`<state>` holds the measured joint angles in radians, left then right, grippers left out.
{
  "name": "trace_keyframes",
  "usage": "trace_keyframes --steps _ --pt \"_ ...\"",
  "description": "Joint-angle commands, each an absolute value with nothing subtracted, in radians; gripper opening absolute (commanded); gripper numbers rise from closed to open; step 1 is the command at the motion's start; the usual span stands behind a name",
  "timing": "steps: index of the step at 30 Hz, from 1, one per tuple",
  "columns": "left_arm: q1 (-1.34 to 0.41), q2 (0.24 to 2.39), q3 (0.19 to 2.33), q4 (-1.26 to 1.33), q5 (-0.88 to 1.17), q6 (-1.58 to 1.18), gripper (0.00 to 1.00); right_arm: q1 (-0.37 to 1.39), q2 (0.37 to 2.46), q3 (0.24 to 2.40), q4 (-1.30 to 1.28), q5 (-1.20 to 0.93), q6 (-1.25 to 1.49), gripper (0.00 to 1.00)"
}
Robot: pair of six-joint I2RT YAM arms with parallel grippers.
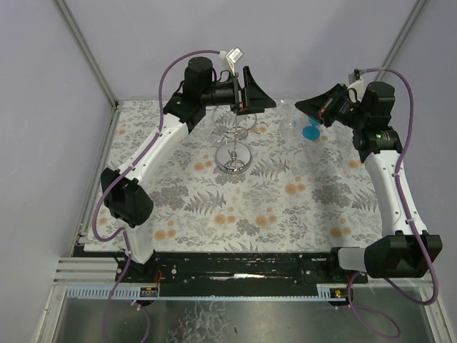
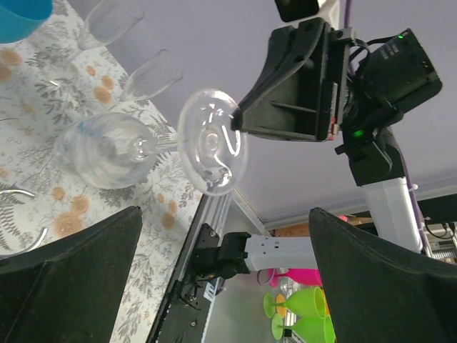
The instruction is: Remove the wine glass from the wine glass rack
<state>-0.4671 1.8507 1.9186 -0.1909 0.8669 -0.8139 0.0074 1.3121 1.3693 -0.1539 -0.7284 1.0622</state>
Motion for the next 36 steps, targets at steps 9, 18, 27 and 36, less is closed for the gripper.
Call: trace_keyframes --steps 9,18,27,36 --pt "-0.502 1.893 1.911 -0.035 0.931 -0.918 0.99 0.009 1.242 1.375 -0.123 -0.777 1.052 0.00" --pt "-0.508 1.908 1.907 0.017 0.945 -0.970 0.98 0.009 1.248 1.380 -0.118 -0.794 1.052 0.00" --pt "-0.523 1.910 1.892 0.077 0.972 -1.023 0.93 0.009 1.247 1.369 -0.104 -0.836 1.042 0.00" --pt "-0.538 1.913 1.887 0.105 0.979 -1.047 0.72 0.009 1.241 1.355 -0.078 -0.875 1.041 0.00"
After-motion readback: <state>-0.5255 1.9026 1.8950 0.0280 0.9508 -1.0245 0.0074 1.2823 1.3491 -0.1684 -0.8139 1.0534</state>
